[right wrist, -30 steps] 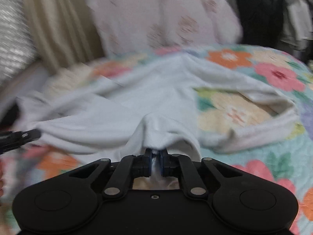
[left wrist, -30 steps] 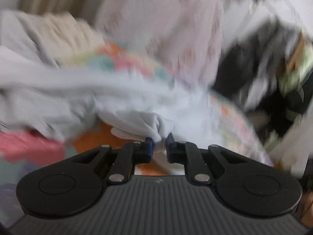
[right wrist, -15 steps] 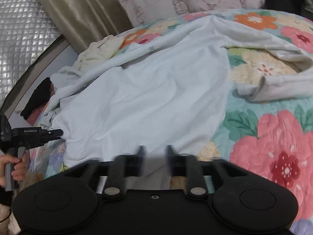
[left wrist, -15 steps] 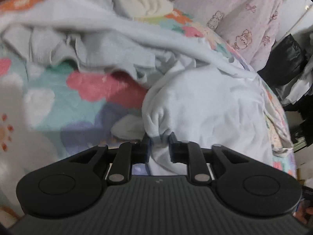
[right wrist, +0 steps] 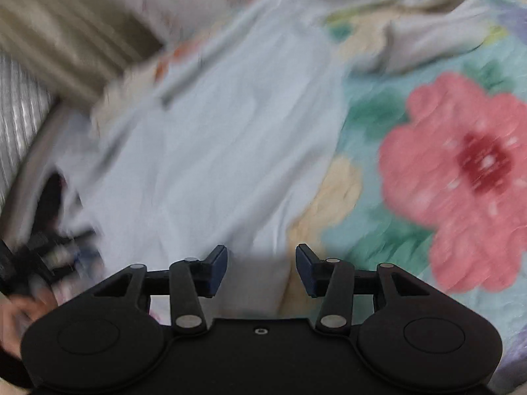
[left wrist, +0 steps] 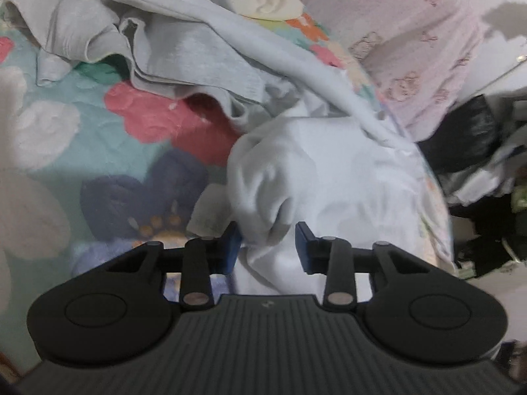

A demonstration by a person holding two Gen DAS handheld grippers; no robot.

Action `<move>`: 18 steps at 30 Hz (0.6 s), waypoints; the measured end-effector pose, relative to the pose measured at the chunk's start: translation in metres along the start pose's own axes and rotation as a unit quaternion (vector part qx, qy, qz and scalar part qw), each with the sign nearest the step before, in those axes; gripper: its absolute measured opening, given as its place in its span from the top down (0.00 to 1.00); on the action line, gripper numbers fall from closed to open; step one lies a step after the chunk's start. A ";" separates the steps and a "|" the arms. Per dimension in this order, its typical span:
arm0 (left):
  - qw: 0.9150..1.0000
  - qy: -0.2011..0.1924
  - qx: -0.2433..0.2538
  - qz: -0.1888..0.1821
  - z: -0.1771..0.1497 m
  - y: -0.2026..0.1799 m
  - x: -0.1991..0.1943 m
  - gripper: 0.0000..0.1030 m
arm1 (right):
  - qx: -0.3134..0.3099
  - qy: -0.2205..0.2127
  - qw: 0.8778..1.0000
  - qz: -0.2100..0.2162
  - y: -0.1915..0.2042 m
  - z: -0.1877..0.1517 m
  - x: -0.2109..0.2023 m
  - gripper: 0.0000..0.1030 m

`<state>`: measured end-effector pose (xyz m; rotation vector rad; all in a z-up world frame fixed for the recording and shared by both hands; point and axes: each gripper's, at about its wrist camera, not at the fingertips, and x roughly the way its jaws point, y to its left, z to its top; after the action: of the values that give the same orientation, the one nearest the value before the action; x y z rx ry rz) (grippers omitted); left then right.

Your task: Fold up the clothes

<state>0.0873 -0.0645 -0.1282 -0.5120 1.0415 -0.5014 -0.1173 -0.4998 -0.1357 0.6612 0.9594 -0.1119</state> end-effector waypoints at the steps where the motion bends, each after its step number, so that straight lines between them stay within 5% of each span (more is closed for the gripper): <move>1: 1.000 0.000 0.008 0.008 -0.001 -0.001 0.001 0.67 | -0.020 0.013 1.000 -0.013 0.006 -0.001 0.007 0.49; 3: 0.999 0.001 0.026 0.030 -0.003 -0.004 0.005 0.65 | -0.073 0.011 0.997 -0.037 0.024 -0.005 0.014 0.49; 5: 0.999 0.006 0.037 0.036 -0.003 -0.007 0.011 0.63 | -0.137 -0.002 0.989 -0.053 0.043 -0.008 0.017 0.85; 6: 0.998 0.009 0.042 0.038 -0.003 -0.008 0.014 0.66 | -0.169 -0.021 0.983 -0.067 0.052 -0.009 0.014 0.85; 8: 0.996 0.000 0.080 0.049 -0.003 -0.017 0.010 0.92 | -0.233 -0.059 0.966 -0.100 0.071 -0.012 0.005 0.89; 12: 0.985 -0.030 0.166 0.048 -0.008 -0.049 -0.022 0.92 | -0.299 -0.128 0.922 -0.212 0.093 -0.008 -0.048 0.89; 18: 0.983 0.006 0.178 0.047 -0.030 -0.061 -0.036 0.92 | -0.282 -0.097 0.923 -0.242 0.074 -0.004 -0.103 0.89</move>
<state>0.0366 -0.0949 -0.0788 -0.1427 0.9557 -0.5915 -0.1530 -0.4580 -0.0218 -0.1275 0.8884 -0.3186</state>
